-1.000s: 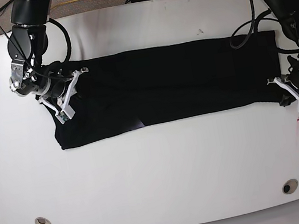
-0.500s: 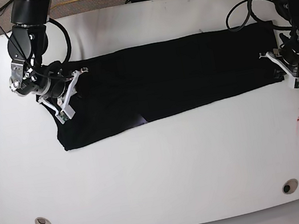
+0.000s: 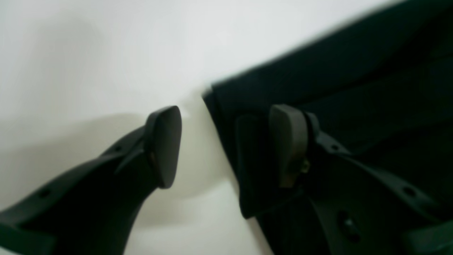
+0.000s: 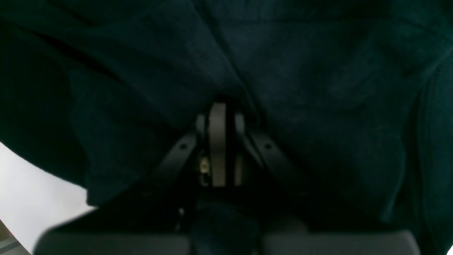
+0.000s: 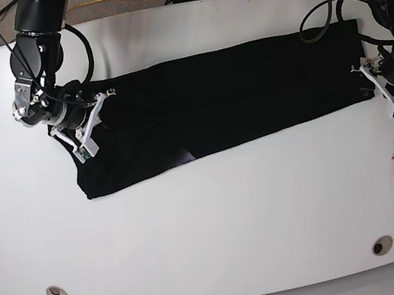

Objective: Fold the T-shirt properly
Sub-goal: 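Pull the shirt end with the left gripper to straighten the fold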

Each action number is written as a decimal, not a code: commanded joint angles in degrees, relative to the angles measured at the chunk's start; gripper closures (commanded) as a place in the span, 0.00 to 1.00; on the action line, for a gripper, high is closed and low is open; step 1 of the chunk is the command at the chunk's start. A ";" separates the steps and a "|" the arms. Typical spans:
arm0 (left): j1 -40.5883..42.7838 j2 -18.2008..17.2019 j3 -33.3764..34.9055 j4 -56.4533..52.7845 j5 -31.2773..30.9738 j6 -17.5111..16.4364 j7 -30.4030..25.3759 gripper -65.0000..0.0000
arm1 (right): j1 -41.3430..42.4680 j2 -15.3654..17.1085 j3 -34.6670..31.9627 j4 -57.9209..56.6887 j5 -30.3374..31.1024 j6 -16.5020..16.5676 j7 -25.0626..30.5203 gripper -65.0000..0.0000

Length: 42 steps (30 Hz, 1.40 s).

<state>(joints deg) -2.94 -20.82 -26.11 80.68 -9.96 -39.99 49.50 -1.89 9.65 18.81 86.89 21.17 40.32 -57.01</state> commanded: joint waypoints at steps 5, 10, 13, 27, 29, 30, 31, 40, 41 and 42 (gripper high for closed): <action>-1.06 -0.76 -7.96 8.50 -4.95 -0.01 11.38 0.43 | 0.09 0.42 0.14 0.10 0.33 -0.32 -2.63 0.96; -0.27 -0.85 -12.44 8.41 -13.38 -0.01 17.54 0.43 | 0.18 0.42 0.05 0.10 0.77 -0.32 -2.63 0.96; 3.51 -0.85 -13.94 7.27 -18.13 -0.01 18.07 0.43 | 0.18 0.42 0.05 0.10 0.77 -0.32 -2.63 0.96; 7.56 -0.85 -14.29 -2.75 -24.46 -0.01 14.99 0.43 | -0.09 0.42 -0.04 0.10 0.77 -0.32 -2.63 0.96; 7.64 -0.85 -14.29 -2.84 -25.43 -0.01 14.99 0.43 | -0.18 0.42 0.05 0.10 0.77 -0.32 -2.63 0.96; 7.64 -0.76 -14.29 -3.28 -26.22 -0.01 14.99 0.43 | -0.18 0.42 0.05 0.10 0.77 -0.32 -2.63 0.96; 7.64 -0.76 -14.11 -3.81 -27.01 -0.01 14.99 0.43 | -0.18 0.42 0.05 0.10 0.77 -0.32 -2.63 0.96; 7.56 -0.85 -13.85 -6.88 -33.87 -0.01 15.08 0.43 | -0.18 -0.38 -0.04 1.24 0.77 -0.32 -2.63 0.96; 7.47 -0.85 -13.85 -6.88 -33.69 -0.01 15.08 0.43 | -0.18 -0.46 -0.04 1.24 0.77 -0.32 -2.63 0.96; 7.38 -0.76 -13.67 -6.97 -33.69 -0.01 15.08 0.43 | -0.18 -0.55 -0.04 1.24 0.77 -0.32 -2.63 0.96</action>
<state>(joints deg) 4.99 -20.45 -39.81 73.17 -42.78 -39.92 64.77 -2.24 9.04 18.81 87.66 22.87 40.29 -57.91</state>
